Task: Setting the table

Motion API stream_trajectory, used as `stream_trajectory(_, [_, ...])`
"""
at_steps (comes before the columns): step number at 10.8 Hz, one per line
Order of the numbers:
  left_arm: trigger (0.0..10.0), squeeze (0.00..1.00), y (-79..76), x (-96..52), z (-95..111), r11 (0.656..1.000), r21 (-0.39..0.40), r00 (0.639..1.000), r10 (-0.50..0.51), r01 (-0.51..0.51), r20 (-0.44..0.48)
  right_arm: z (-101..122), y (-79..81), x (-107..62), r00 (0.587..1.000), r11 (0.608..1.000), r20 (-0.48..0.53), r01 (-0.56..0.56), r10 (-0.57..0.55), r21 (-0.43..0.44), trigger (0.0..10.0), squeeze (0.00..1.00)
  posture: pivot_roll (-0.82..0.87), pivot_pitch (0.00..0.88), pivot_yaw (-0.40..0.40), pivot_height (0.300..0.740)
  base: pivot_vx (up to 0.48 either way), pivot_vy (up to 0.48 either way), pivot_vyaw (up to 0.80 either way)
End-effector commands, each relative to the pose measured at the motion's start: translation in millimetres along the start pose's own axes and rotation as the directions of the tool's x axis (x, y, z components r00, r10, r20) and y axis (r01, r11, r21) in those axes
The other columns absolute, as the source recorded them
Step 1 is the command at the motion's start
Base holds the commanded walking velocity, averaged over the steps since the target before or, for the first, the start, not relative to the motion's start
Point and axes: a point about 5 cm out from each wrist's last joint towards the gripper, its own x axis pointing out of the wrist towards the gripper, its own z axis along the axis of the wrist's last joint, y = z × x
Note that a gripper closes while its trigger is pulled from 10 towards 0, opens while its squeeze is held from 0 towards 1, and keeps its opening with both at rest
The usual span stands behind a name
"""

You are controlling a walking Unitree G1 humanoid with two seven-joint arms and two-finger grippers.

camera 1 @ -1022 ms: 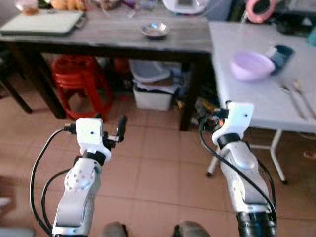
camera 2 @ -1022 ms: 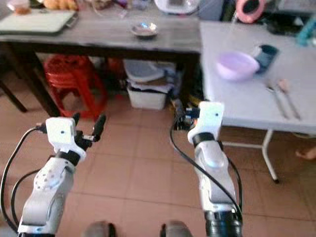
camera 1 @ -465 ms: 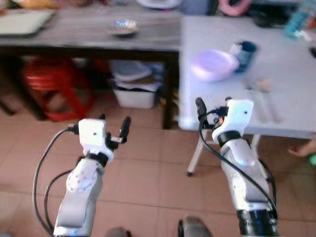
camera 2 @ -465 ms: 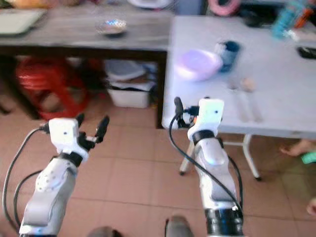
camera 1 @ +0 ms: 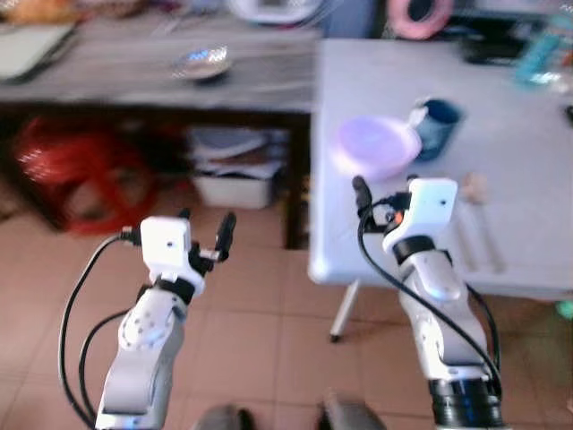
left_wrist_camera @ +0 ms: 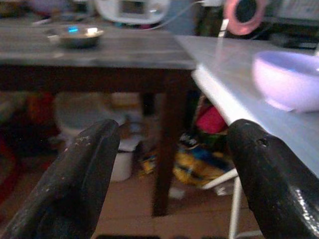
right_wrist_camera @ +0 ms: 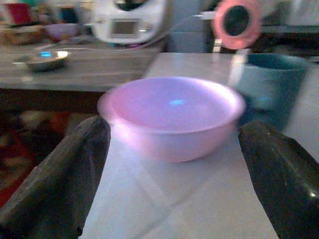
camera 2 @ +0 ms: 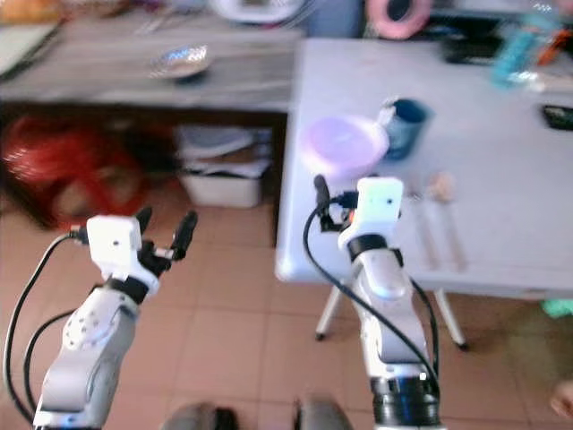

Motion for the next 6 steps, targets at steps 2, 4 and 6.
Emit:
stream_trajectory(2, [10.0, 0.0, -2.3, 0.2, 0.2, 1.0, -0.006, 1.0, 0.0, 0.0, 0.001, 2.5, -2.9, 0.7, 1.0, 1.0, 0.012, 0.009, -0.009, -0.019, 10.0, 0.0, -0.06, 0.098, 0.017, 0.74, 0.0, 0.0, 0.0])
stream_trajectory(4, [10.0, 0.0, -1.6, -0.6, -0.3, 1.0, -0.009, 1.0, 0.004, -0.004, 0.0, 3.7, -2.2, 1.8, 1.0, 1.0, 0.018, 0.011, -0.01, -0.027, 10.0, 0.0, -0.06, 0.1, 0.014, 0.74, 0.0, 0.0, 0.0])
stream_trajectory(6, [10.0, 0.0, -2.2, -0.7, -0.7, 1.0, -0.014, 1.0, 0.006, -0.006, -0.002, 5.2, -2.3, 2.7, 1.0, 1.0, 0.024, 0.014, -0.013, -0.026, 10.0, 0.0, -0.06, 0.104, 0.015, 0.74, 0.0, 0.0, 0.0])
